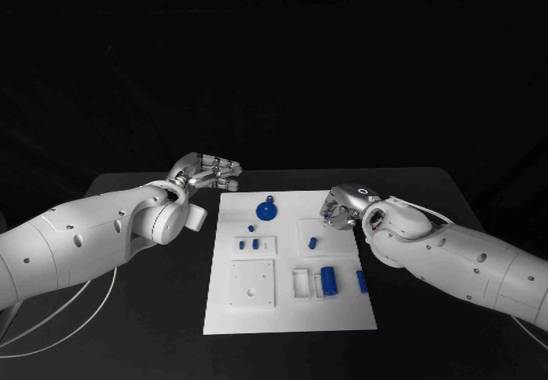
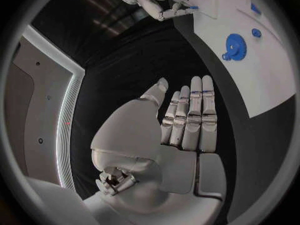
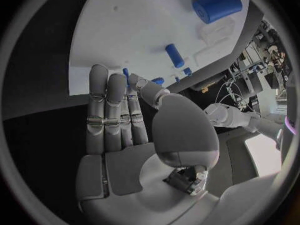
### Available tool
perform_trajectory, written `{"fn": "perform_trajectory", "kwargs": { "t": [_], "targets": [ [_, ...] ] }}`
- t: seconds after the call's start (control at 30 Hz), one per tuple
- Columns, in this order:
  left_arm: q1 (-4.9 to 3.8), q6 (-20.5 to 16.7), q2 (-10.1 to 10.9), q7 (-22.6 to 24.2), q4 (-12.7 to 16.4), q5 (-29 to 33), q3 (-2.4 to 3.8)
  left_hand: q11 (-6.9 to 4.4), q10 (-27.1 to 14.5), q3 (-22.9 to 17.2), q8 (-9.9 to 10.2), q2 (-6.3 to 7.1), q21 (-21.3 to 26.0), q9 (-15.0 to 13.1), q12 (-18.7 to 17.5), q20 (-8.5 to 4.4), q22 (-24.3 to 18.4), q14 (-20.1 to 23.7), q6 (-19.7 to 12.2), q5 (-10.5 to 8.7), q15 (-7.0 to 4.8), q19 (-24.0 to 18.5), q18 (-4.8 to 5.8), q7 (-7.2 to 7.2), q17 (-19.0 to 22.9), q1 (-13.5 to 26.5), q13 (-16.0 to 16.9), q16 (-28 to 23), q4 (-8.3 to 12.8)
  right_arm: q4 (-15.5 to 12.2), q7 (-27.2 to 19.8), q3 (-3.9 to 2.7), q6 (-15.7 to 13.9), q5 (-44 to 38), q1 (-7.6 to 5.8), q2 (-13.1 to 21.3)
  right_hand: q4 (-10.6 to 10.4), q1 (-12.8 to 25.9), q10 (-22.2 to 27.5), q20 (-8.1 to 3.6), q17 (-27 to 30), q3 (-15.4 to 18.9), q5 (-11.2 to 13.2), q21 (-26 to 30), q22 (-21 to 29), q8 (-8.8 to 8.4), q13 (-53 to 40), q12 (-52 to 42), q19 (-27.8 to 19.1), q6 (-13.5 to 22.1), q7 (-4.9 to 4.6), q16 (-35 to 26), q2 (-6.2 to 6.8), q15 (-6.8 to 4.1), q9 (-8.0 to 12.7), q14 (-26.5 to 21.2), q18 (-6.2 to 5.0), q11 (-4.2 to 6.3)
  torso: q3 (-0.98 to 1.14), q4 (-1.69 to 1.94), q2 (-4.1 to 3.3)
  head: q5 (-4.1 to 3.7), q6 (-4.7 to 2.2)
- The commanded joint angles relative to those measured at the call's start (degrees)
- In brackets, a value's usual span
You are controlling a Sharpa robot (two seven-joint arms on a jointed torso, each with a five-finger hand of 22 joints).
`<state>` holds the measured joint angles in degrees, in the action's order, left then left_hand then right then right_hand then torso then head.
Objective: Assemble the parts on the task board
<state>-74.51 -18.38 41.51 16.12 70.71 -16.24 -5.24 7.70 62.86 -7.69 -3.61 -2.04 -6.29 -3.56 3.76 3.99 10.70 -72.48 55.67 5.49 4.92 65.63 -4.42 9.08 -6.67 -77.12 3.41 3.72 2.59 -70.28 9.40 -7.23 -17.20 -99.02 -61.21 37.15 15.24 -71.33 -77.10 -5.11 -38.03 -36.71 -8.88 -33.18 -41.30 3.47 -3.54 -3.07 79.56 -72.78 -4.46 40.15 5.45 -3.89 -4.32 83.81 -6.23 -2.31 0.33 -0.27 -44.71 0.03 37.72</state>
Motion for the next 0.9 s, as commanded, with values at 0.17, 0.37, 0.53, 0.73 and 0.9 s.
{"fn": "perform_trajectory", "kwargs": {
  "t": [0.17,0.37,0.53,0.73,0.9],
  "targets": [
    [-0.12,0.15,-0.19,-0.43,-0.05,-0.21,0.06,-0.11,-0.47,-0.26,-0.22,-0.25,-0.23,-0.07,-0.23,-0.07,0.07,-0.08,-0.32,-0.02,0.02,-0.24,-0.02,0.00,0.01,-0.10,-0.03,0.19,0.06,-1.68,-0.27,-0.62,-1.28,1.36,0.01,0.67,-0.08,0.48,-1.78,-0.22,-0.09,-0.32,-0.14,0.31,-0.05,0.21,-0.15,-0.34,0.19,-0.44,0.12,0.28,0.08,-0.18,-0.10,0.01,-1.21,1.19,-0.02,-0.12,0.01,0.05,-0.02],
    [-0.11,0.25,-0.35,-0.45,-0.15,-0.11,0.05,-0.08,-0.58,-0.28,-0.23,-0.25,-0.33,-0.07,-0.23,-0.03,0.10,-0.04,-0.39,-0.12,0.04,-0.36,-0.03,0.04,0.02,-0.04,-0.03,0.21,0.10,-5.20,-0.95,-0.87,-2.94,3.19,0.13,1.50,-0.11,0.48,-1.79,-0.22,-0.12,-0.34,-0.31,0.66,-0.64,0.22,-0.14,-0.35,0.28,-0.45,0.12,0.28,0.08,-0.18,-0.09,0.01,-1.31,1.19,-0.05,-0.07,0.04,0.43,-0.05],
    [-0.10,0.31,-0.81,-0.36,-0.34,-0.01,0.04,-0.08,-0.58,-0.28,-0.23,-0.25,-0.33,-0.07,-0.23,-0.03,0.10,-0.04,-0.39,-0.12,0.04,-0.36,-0.03,0.04,0.02,-0.04,-0.03,0.21,0.10,-10.10,-0.98,-0.96,-4.71,3.53,0.86,2.01,-0.06,0.42,-1.76,-0.19,-0.07,-0.37,0.00,0.82,-0.84,0.21,-0.14,-0.35,0.33,-0.44,0.12,0.24,0.02,-0.17,-0.09,0.03,-1.32,1.17,-0.10,-0.04,0.08,0.87,0.22],
    [-0.06,0.15,-1.49,-0.17,-0.76,0.02,0.03,-0.07,-0.56,-0.29,-0.24,-0.25,-0.43,-0.08,-0.21,0.00,0.11,0.08,-0.41,-0.09,0.07,-0.52,-0.04,0.05,0.05,-0.07,-0.03,0.18,0.16,-13.77,-0.71,-0.99,-5.09,2.52,2.05,1.38,-0.03,0.44,-1.78,-0.21,-0.05,-0.43,-0.06,0.86,-0.95,0.21,-0.14,-0.35,0.39,-0.46,0.12,0.26,0.01,-0.18,-0.10,0.08,-1.33,1.18,-0.14,-0.07,0.22,2.16,0.38],
    [0.05,0.24,-2.17,-0.11,-1.05,0.02,0.02,-0.07,-0.55,-0.30,-0.24,-0.25,-0.43,-0.08,-0.21,0.00,0.11,0.11,-0.41,-0.09,0.08,-0.55,-0.03,0.05,0.06,-0.07,-0.03,0.17,0.17,-14.79,-0.43,-0.98,-4.79,1.44,2.80,0.04,0.05,0.46,-1.80,-0.20,0.03,-0.51,0.06,1.07,-1.34,0.20,-0.14,-0.35,0.48,-0.46,0.13,0.31,-0.02,-0.19,-0.09,0.10,-1.36,1.18,-0.28,-0.19,0.53,3.71,0.84]
  ]
}}
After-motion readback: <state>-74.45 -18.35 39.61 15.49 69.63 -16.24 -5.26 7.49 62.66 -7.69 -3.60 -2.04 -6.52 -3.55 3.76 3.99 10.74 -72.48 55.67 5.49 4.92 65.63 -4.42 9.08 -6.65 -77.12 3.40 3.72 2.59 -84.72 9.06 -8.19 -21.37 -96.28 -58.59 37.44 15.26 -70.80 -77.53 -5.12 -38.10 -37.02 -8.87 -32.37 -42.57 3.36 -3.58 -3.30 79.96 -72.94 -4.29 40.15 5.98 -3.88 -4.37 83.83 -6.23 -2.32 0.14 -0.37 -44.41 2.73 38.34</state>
